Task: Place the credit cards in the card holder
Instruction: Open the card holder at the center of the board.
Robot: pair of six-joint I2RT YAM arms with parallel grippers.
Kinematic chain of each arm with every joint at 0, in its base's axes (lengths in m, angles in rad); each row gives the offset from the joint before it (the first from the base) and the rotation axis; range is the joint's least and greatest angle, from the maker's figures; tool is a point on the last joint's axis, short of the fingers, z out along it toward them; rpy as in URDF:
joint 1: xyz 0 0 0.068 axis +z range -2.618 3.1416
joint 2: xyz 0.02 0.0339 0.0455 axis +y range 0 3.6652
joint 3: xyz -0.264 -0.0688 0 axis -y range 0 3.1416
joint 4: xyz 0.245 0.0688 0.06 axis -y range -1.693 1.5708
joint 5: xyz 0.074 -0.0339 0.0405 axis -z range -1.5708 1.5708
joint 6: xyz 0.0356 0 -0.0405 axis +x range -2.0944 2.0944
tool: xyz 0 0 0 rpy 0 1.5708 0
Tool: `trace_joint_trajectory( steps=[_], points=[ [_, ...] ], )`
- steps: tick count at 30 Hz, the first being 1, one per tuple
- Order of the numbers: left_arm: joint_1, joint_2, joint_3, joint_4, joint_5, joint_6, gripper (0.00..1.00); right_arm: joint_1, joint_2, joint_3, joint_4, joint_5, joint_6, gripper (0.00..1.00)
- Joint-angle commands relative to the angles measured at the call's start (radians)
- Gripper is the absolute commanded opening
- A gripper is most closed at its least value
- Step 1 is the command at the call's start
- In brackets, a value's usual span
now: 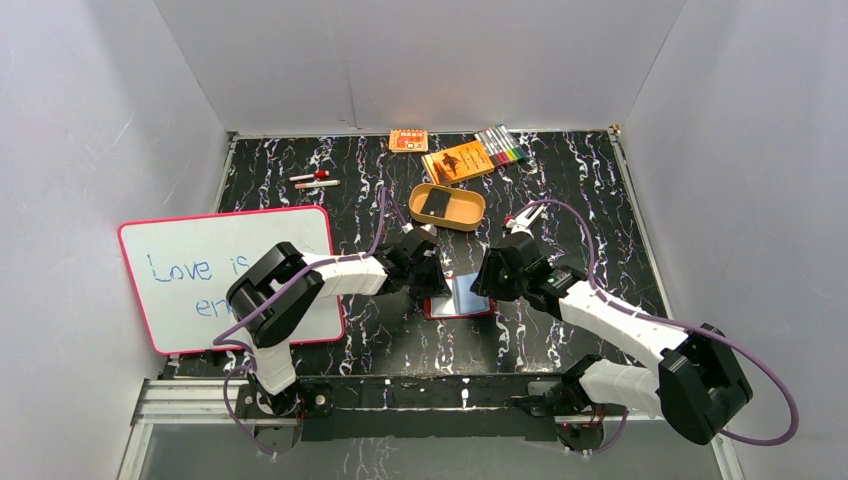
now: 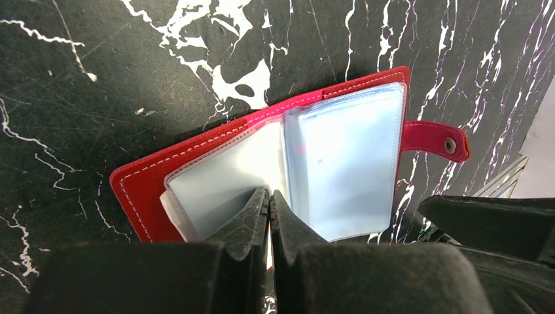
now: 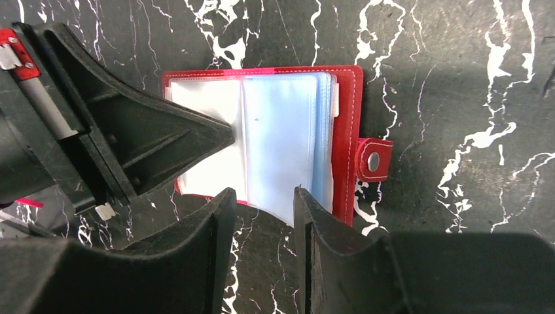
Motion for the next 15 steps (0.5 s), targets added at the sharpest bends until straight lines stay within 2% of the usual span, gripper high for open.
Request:
trace_joint_trajectory(
  steps=[1, 15],
  points=[
    [0.007, 0.014, -0.031, -0.074, -0.040, 0.017, 0.00, -0.021, 0.020, -0.021, 0.079, -0.082, 0.011, 0.46],
    [0.008, 0.014, -0.037, -0.069, -0.035, 0.014, 0.00, -0.049, 0.085, -0.064, 0.101, -0.082, 0.006, 0.47]
  ],
)
